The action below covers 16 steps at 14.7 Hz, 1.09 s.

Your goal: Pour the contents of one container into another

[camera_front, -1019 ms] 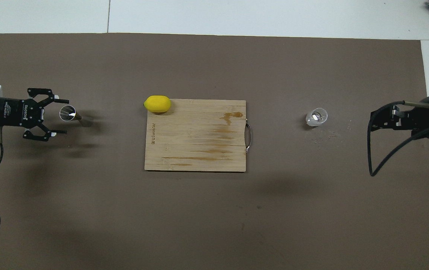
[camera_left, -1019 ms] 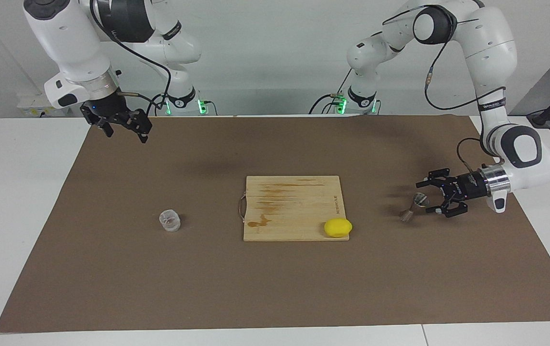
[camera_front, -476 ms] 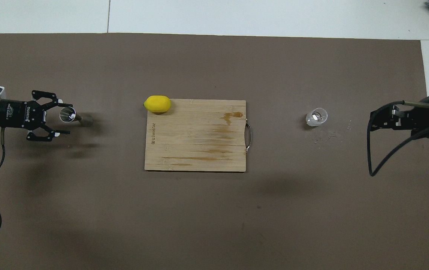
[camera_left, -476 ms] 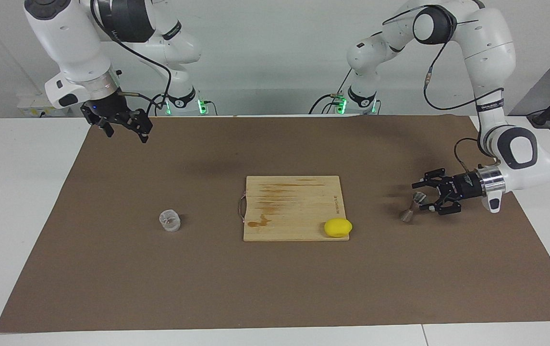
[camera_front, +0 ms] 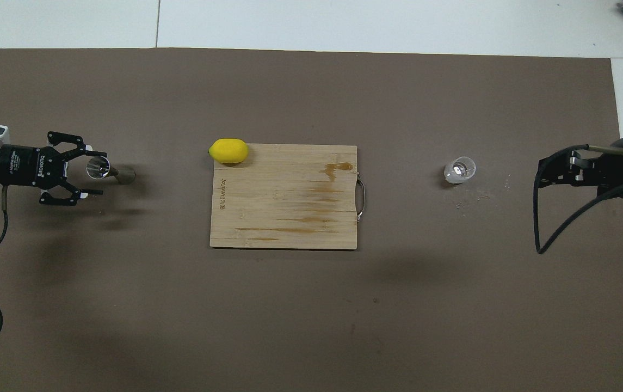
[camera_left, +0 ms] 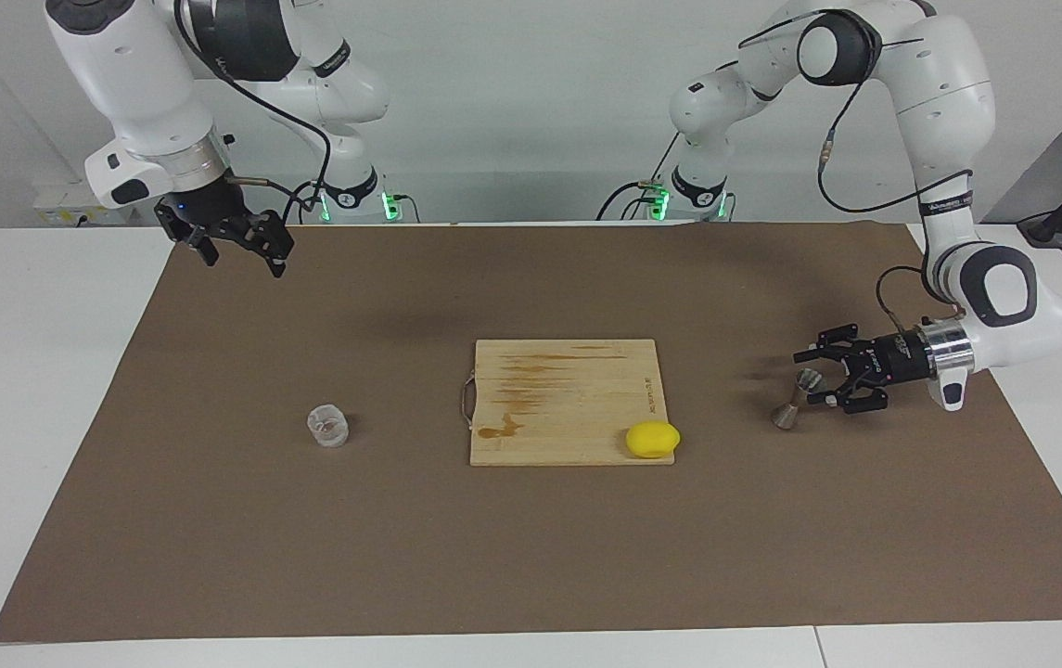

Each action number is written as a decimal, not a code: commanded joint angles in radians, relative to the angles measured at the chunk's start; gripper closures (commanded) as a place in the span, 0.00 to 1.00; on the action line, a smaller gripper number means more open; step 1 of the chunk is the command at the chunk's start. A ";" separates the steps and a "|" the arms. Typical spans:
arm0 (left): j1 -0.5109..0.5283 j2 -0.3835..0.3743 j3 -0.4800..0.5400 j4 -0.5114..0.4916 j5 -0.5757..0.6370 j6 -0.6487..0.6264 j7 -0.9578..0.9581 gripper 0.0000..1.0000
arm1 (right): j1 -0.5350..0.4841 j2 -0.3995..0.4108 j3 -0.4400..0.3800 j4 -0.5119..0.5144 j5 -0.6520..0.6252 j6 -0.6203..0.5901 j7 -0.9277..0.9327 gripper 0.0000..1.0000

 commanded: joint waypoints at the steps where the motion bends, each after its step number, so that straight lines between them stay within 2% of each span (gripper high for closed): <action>1: -0.012 -0.013 0.010 -0.014 0.007 -0.002 0.014 0.29 | -0.008 0.016 0.001 0.031 0.010 -0.008 -0.017 0.01; 6: -0.012 -0.013 0.010 -0.013 -0.003 0.004 0.014 0.31 | -0.011 0.027 0.003 0.060 0.014 -0.031 0.124 0.03; 9: -0.012 -0.013 0.009 -0.013 -0.004 0.005 0.014 0.34 | -0.025 0.065 0.001 0.114 0.092 -0.070 0.261 0.03; 12: -0.012 -0.013 0.009 -0.011 -0.004 0.007 0.014 0.53 | -0.024 0.081 0.001 0.120 0.120 -0.070 0.439 0.03; 13: -0.012 -0.013 0.009 -0.011 -0.004 0.007 0.013 0.56 | -0.027 0.091 0.001 0.122 0.153 -0.070 0.507 0.03; 15: -0.013 -0.013 0.009 -0.011 -0.004 0.007 0.009 0.72 | -0.030 0.120 -0.008 0.140 0.213 -0.064 0.646 0.03; 16: -0.013 -0.013 0.007 -0.011 -0.004 0.005 0.008 0.77 | -0.030 0.133 -0.008 0.143 0.217 -0.058 0.708 0.03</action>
